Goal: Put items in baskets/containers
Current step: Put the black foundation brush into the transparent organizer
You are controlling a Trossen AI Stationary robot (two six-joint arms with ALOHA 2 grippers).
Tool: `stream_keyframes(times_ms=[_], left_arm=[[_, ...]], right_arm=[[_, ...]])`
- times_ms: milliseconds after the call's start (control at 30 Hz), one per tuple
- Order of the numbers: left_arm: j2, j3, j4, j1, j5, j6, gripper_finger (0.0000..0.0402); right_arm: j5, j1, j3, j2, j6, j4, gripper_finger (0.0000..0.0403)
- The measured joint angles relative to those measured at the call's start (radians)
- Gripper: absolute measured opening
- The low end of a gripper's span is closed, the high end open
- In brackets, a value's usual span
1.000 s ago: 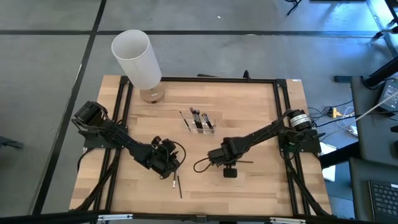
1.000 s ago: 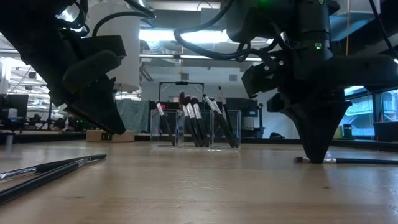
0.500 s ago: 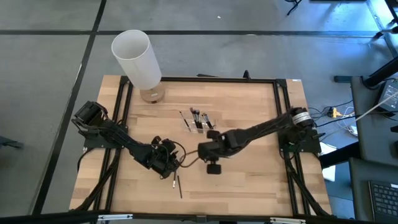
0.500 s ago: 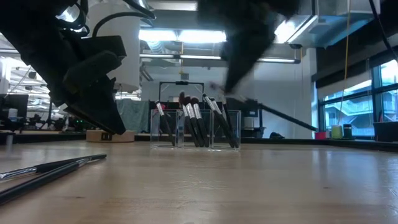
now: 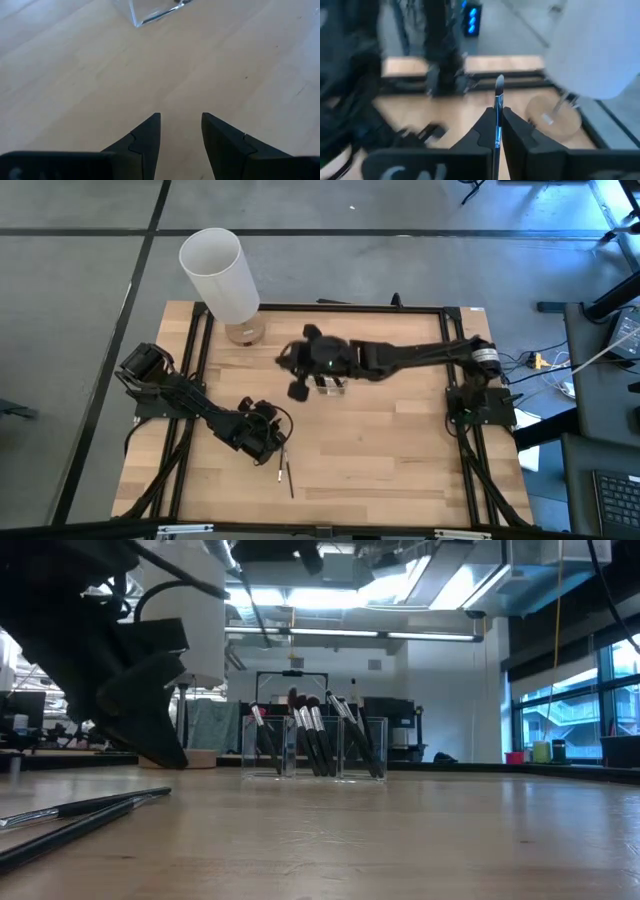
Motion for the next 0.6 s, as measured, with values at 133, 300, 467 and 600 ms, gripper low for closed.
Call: stream_keyframes(times_ms=[133, 300, 467, 600], left_arm=[[0.000, -0.007, 0.002, 0.000, 0.025, -0.011, 0.0139], [0.000, -0.007, 0.003, -0.012, 0.025, -0.011, 0.0139], [0.000, -0.007, 0.002, -0.012, 0.024, -0.012, 0.0139], [0.000, -0.007, 0.003, -0.010, 0.019, -0.012, 0.0139]], right_arm=[[0.000, -0.049, -0.092, 0.000, 0.005, 0.131, 0.0024], [-0.008, -0.089, -0.264, 0.000, 0.035, 0.325, 0.0018], [-0.082, -0.114, -0.390, 0.000, 0.105, 0.498, 0.0021], [-0.081, -0.115, -0.459, 0.000, 0.112, 0.505, 0.0022]])
